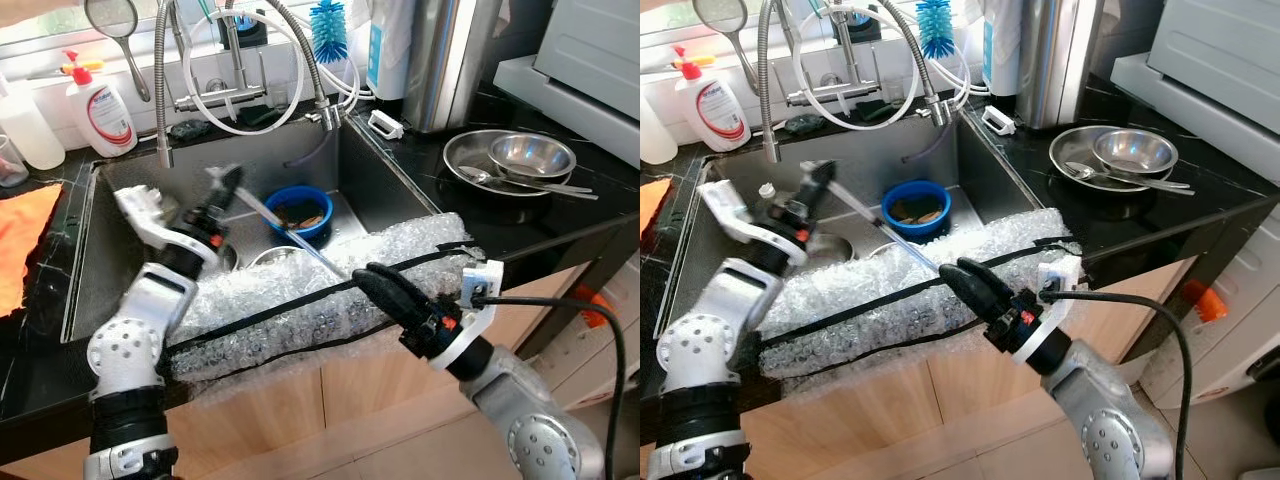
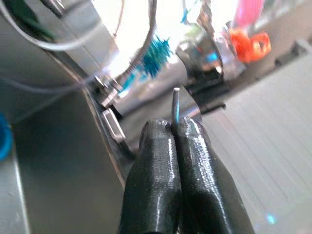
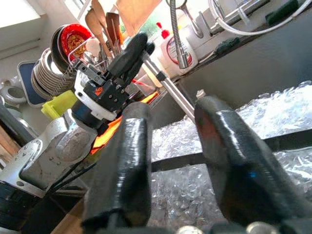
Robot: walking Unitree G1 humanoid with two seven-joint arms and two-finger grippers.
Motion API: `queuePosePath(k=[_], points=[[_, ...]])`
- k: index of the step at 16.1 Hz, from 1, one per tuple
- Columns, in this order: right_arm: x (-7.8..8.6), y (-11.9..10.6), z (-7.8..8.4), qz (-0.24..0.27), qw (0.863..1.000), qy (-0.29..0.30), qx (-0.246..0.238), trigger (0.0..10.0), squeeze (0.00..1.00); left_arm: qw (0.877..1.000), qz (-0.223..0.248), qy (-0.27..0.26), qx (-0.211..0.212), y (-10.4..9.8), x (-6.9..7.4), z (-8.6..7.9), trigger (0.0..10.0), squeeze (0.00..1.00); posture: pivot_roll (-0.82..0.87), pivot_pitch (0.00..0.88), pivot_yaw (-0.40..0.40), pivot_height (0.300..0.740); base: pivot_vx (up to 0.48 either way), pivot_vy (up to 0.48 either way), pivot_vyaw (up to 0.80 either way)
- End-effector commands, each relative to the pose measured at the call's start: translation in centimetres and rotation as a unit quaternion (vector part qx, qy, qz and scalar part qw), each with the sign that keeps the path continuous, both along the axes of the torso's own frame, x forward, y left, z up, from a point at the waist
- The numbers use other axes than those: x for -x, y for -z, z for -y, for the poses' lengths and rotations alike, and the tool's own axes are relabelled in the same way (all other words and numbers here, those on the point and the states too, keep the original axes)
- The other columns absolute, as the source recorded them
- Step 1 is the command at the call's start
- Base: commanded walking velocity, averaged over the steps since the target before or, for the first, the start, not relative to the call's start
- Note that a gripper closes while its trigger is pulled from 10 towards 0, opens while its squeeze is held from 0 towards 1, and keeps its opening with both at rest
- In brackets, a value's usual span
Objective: Kitchen organization
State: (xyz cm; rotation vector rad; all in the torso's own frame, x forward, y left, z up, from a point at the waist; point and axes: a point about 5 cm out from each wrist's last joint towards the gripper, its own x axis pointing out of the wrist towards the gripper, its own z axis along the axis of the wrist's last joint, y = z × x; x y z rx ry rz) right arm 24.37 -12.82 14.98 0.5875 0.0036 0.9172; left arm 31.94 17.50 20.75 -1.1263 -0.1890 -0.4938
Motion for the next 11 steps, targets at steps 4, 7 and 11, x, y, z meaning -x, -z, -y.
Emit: queuePosePath(k=[4,7,11], points=[[-0.1,-0.4,-0.1,0.01,1.0,-0.001,0.0,10.0,0.0,0.996,-0.006,-0.057,0.063,-0.7,-0.7,-1.7,0.0,0.0,-0.15,0.0,0.08,0.74,0.0,0.0,0.0],[-0.1,-0.5,-0.1,0.012,1.0,-0.003,-0.002,10.0,0.0,0.981,-0.012,-0.129,0.142,-1.4,-1.2,-4.1,0.0,0.0,-0.16,0.0,0.079,0.74,0.0,0.0,0.0],[-0.6,-1.0,0.0,0.021,0.999,0.032,0.005,10.0,0.0,0.957,0.029,-0.288,-0.016,-4.3,-0.9,-6.0,10.0,0.0,-0.16,0.0,0.077,0.74,0.0,0.0,0.0]])
